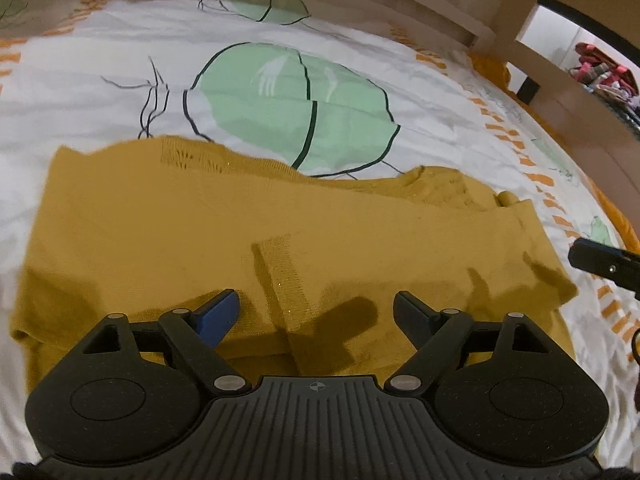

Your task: Fold small clothes

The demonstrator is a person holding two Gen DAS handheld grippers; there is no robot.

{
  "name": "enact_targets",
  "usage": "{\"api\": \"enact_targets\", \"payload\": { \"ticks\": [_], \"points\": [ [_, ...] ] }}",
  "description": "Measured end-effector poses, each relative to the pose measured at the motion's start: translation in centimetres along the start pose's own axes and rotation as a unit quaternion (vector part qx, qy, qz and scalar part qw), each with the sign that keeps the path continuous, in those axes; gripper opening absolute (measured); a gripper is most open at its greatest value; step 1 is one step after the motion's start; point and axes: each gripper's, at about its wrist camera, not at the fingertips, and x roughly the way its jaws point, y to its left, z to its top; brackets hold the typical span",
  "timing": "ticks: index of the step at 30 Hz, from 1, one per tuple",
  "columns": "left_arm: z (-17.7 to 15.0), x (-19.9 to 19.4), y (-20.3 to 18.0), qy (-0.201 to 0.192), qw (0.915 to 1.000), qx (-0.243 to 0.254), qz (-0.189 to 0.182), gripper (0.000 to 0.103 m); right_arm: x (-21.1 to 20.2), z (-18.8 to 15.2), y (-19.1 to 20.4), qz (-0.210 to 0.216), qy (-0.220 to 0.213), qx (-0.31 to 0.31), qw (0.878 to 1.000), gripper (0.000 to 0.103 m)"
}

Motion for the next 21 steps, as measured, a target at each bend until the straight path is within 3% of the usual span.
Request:
{"api": "enact_targets", "payload": {
  "ticks": [4, 6, 10, 13, 17, 18, 21],
  "points": [
    [0.1, 0.1, 0.0, -0.007, 0.9999, -0.005, -0.012, 0.083, 0.4, -0.2, -0.5, 0.005, 0.01, 0.015, 1.0, 0.073],
    [0.2, 0.2, -0.1, -0.011, 0.9997, -0.009, -0.02, 0.075, 0.4, -0.1, -0.7, 0.006, 0.012, 0.022, 1.0, 0.073],
    [0.2, 0.3, -0.5, -0.013, 0.9992, -0.003, -0.038, 0.069, 0.2, 0.1, -1.3, 0.006, 0.008, 0.039, 0.999, 0.073],
    [0.2, 0.6, -0.5, -0.009, 0.9992, -0.006, -0.037, 0.056, 0.2, 0.2, -1.8, 0.006, 0.007, 0.053, 0.999, 0.073],
    [0.4, 0.6, 0.2, -0.012, 0.9992, -0.025, -0.028, 0.01, 0.2, 0.2, -2.6, 0.001, 0.006, 0.071, 0.997, 0.073],
    [0.5, 0.4, 0.5, -0.016, 0.9985, -0.035, -0.039, 0.003, 0.1, 0.2, -2.8, 0.0, 0.006, 0.076, 0.997, 0.073],
    [1.0, -1.1, 0.3, -0.042, 0.9974, -0.043, -0.04, 0.003, 0.2, 0.2, -3.6, -0.003, 0.006, 0.093, 0.996, 0.073]
  ]
}}
